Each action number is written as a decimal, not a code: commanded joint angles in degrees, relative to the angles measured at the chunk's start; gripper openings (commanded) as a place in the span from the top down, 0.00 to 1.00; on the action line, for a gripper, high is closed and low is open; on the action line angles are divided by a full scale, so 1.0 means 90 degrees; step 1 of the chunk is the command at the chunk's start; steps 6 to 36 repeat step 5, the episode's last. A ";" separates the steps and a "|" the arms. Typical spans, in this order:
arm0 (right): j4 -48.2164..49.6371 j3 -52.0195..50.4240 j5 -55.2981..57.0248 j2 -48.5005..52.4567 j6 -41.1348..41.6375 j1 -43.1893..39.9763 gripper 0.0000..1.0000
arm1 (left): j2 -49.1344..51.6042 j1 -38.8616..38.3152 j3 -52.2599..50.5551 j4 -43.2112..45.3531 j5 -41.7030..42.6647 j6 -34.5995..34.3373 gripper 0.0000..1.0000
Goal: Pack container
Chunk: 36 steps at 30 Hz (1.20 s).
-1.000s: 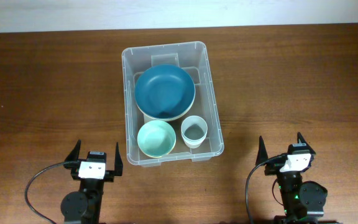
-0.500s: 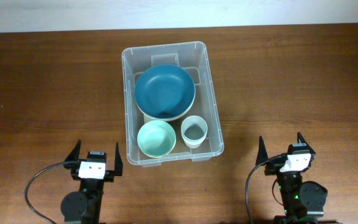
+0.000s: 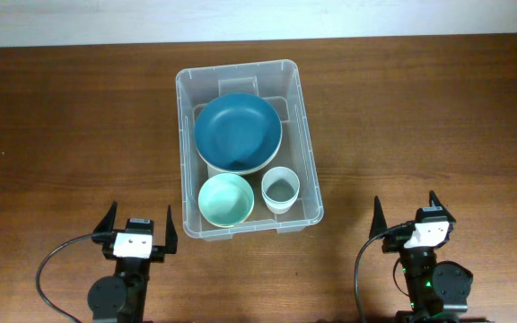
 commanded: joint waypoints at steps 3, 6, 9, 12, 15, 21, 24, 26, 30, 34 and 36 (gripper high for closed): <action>-0.0024 -0.0029 -0.0109 -0.0066 -0.0024 -0.0041 0.01 | -0.0049 -0.0002 -0.0039 -0.0005 0.0090 0.0126 0.01; -0.0024 -0.0029 -0.0107 -0.0066 -0.0024 -0.0041 0.01 | -0.0049 -0.0002 -0.0039 -0.0005 0.0090 0.0126 0.00; -0.0024 -0.0029 -0.0107 -0.0066 -0.0024 -0.0041 0.01 | -0.0049 -0.0002 -0.0039 -0.0005 0.0090 0.0126 0.00; -0.0024 -0.0029 -0.0107 -0.0066 -0.0024 -0.0041 0.01 | -0.0049 -0.0002 -0.0039 -0.0005 0.0090 0.0126 0.00; -0.0024 -0.0029 -0.0107 -0.0066 -0.0024 -0.0041 0.01 | -0.0049 -0.0002 -0.0039 -0.0005 0.0090 0.0126 0.00; -0.0024 -0.0029 -0.0107 -0.0066 -0.0024 -0.0041 0.01 | -0.0049 -0.0002 -0.0039 -0.0005 0.0090 0.0126 0.00; -0.0024 -0.0029 -0.0107 -0.0066 -0.0024 -0.0041 0.01 | -0.0049 -0.0002 -0.0039 -0.0005 0.0090 0.0126 0.00; -0.0024 -0.0029 -0.0107 -0.0066 -0.0024 -0.0041 0.01 | -0.0049 -0.0002 -0.0039 -0.0005 0.0090 0.0126 0.00; -0.0024 -0.0029 -0.0107 -0.0066 -0.0024 -0.0041 0.01 | -0.0049 -0.0002 -0.0039 -0.0005 0.0090 0.0126 0.00; -0.0024 -0.0029 -0.0107 -0.0066 -0.0024 -0.0041 0.01 | -0.0049 -0.0002 -0.0039 -0.0005 0.0090 0.0126 0.00; -0.0024 -0.0029 -0.0107 -0.0066 -0.0024 -0.0041 0.01 | -0.0049 -0.0002 -0.0039 -0.0005 0.0090 0.0126 0.00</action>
